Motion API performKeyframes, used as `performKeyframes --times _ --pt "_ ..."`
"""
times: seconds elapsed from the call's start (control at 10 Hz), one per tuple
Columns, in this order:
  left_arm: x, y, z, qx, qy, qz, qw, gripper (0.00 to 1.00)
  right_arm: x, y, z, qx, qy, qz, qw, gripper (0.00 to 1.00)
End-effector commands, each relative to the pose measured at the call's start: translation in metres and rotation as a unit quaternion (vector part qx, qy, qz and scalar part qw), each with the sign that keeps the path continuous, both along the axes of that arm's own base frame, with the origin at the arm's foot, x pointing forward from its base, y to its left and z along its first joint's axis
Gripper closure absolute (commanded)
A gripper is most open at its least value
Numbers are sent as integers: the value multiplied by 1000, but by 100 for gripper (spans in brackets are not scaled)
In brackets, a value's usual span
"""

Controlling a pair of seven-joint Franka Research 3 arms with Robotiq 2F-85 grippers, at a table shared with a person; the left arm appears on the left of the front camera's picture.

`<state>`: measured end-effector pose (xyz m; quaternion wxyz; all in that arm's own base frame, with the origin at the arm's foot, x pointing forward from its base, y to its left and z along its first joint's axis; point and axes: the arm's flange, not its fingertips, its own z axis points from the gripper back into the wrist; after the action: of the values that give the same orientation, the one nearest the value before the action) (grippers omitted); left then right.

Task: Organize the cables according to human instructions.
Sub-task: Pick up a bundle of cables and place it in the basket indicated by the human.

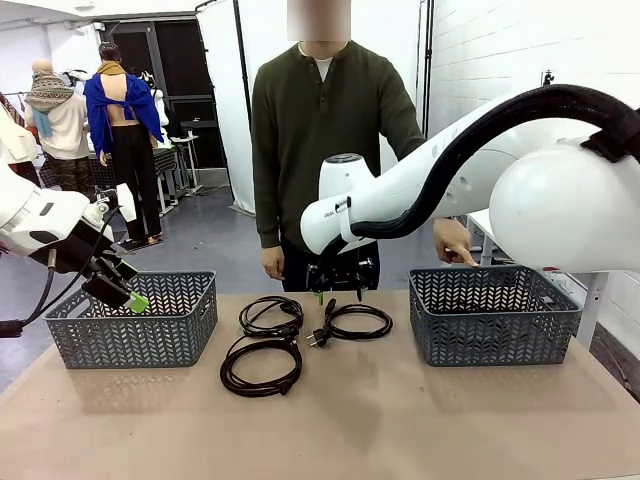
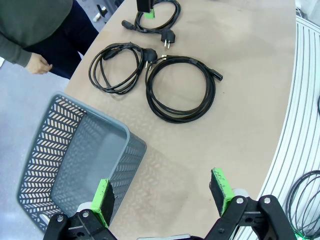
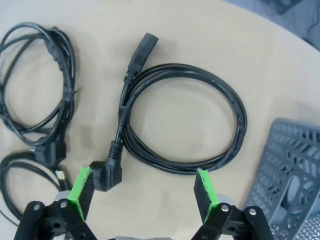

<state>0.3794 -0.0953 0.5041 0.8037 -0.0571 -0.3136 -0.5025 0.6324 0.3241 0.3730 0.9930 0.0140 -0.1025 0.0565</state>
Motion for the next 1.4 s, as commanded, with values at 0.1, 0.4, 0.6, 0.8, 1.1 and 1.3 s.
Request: performKeyframes --times 0.1,0.4,0.6,0.8,1.1,1.3 --pt "2 3 -1 -7 1 -6 1000 0 7 4 -4 -2 18 -19 1000 0" --pt "2 3 -1 -7 1 -6 1000 0 3 0 -5 0 5 -6 1000 0" --pt "2 3 -1 -7 1 -6 1000 0 3 1 -8 -2 9 -6 1000 0" --pt "2 3 -1 -7 1 -6 1000 0 13 4 -18 2 19 -34 999 0" --pt "2 3 -1 -7 1 -6 1000 0 19 12 -28 -3 23 -46 999 0" --pt "2 3 -1 -7 1 -6 1000 0 22 14 -36 -4 28 -55 998 0"
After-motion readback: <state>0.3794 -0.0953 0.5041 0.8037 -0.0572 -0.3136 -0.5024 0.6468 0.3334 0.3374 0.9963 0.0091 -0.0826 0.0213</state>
